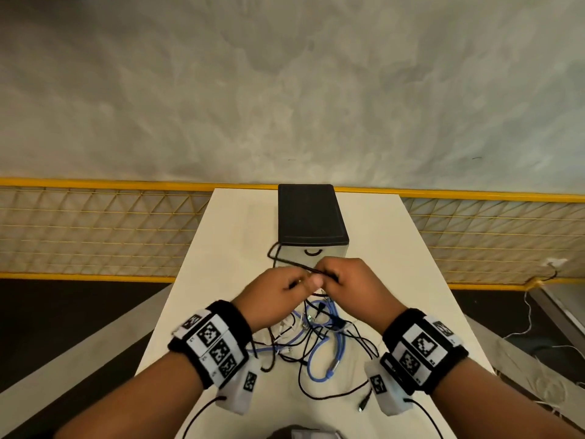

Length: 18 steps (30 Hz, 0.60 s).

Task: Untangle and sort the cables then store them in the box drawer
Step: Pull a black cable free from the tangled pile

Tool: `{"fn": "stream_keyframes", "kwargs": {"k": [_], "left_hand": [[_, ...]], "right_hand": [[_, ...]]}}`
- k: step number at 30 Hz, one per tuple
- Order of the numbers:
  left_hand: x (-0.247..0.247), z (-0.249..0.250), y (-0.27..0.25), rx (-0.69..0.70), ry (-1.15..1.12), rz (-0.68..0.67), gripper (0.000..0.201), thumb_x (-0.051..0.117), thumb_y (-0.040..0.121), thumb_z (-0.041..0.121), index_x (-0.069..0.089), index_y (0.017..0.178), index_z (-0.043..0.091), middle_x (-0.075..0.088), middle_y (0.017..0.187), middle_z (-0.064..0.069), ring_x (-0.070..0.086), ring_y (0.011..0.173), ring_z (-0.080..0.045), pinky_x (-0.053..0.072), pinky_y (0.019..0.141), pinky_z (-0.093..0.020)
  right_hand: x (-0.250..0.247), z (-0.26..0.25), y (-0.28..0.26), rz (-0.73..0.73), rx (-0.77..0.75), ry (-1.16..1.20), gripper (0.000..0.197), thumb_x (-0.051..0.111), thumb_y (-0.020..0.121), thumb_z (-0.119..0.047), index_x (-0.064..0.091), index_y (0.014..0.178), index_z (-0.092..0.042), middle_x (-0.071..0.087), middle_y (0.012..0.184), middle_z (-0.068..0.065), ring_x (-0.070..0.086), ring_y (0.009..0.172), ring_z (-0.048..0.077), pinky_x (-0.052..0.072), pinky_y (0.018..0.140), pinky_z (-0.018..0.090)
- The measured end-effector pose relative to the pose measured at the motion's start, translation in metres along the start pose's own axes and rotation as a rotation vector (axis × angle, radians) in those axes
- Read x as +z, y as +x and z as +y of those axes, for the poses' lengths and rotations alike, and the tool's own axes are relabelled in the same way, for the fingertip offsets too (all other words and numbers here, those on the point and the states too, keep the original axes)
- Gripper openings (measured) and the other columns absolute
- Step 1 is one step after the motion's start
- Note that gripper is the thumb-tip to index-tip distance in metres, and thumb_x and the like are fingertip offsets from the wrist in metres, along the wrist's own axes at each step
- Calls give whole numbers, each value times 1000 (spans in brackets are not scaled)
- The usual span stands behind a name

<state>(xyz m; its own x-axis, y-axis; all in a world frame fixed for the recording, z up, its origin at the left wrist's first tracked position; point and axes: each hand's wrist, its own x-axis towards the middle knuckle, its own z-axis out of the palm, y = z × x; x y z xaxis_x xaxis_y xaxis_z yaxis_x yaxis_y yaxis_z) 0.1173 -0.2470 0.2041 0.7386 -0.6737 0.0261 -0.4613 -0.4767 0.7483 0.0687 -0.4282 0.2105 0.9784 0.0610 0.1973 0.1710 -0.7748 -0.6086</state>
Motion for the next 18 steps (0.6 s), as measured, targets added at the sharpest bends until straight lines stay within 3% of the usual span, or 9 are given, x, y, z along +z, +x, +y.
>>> {"fn": "stream_keyframes", "kwargs": {"k": [2, 4, 6, 8, 9, 12, 14, 16, 18], "left_hand": [[1, 2, 6, -15, -155, 150, 38, 48, 97, 51, 66, 76, 25, 66, 68, 13, 60, 67, -1, 48, 69, -32], [-1, 4, 10, -24, -263, 283, 31, 55, 99, 33, 65, 70, 24, 61, 61, 17, 54, 61, 1, 42, 65, -29], [-3, 4, 11, -35, -354, 359, 24, 62, 94, 28, 71, 76, 15, 66, 68, 2, 58, 67, -11, 46, 69, -34], [-8, 6, 10, -27, -376, 408, 33, 63, 87, 37, 69, 77, 6, 61, 72, -24, 53, 66, -23, 46, 67, -45], [-10, 6, 10, -28, -375, 423, 40, 61, 84, 42, 69, 78, 4, 61, 76, -30, 53, 66, -26, 47, 68, -48], [-22, 8, 4, 37, -355, 484, 43, 59, 85, 43, 69, 81, 1, 62, 80, -32, 56, 69, -29, 46, 67, -43], [-31, 9, 2, 41, -361, 542, 34, 61, 89, 34, 69, 80, 2, 63, 73, -27, 54, 65, -15, 43, 61, -35], [-51, 6, 3, -25, -492, 698, 20, 61, 92, 23, 71, 77, 15, 61, 53, 5, 50, 55, -2, 38, 56, -27], [-78, -3, 6, -58, -562, 826, 18, 62, 88, 29, 72, 74, 23, 55, 50, 13, 45, 52, -6, 35, 54, -27]], "right_hand": [[0, -6, 2, 32, 1, 42, 14, 61, 90, -28, 64, 81, -18, 68, 72, -3, 64, 68, 13, 51, 64, 34], [-2, -6, 3, 19, 5, 38, 14, 65, 89, -28, 61, 78, -20, 64, 67, -5, 60, 63, 11, 49, 62, 34], [2, -6, 2, -26, 1, 23, 13, 68, 87, -29, 62, 79, -20, 62, 65, -6, 57, 61, 10, 49, 62, 34], [8, -6, -1, -41, 0, 79, 7, 68, 87, -26, 65, 86, -20, 68, 74, -5, 62, 68, 10, 52, 67, 33], [10, -5, -1, -42, -1, 111, 4, 68, 86, -24, 65, 87, -21, 70, 79, -6, 63, 72, 9, 52, 70, 31], [12, -6, 1, -72, -9, 161, 11, 66, 86, -21, 59, 81, -28, 68, 83, -9, 63, 81, 7, 51, 78, 28], [12, -2, 3, -118, -22, 130, 14, 64, 88, -22, 55, 81, -30, 66, 84, -9, 62, 82, 9, 51, 78, 29], [15, 10, 1, -185, 18, 46, 11, 61, 90, -26, 53, 82, -29, 66, 82, -7, 63, 79, 15, 53, 77, 37], [18, 24, -8, -212, 161, 106, 16, 54, 94, -36, 55, 81, -27, 69, 75, 0, 64, 72, 18, 54, 74, 40]]}}
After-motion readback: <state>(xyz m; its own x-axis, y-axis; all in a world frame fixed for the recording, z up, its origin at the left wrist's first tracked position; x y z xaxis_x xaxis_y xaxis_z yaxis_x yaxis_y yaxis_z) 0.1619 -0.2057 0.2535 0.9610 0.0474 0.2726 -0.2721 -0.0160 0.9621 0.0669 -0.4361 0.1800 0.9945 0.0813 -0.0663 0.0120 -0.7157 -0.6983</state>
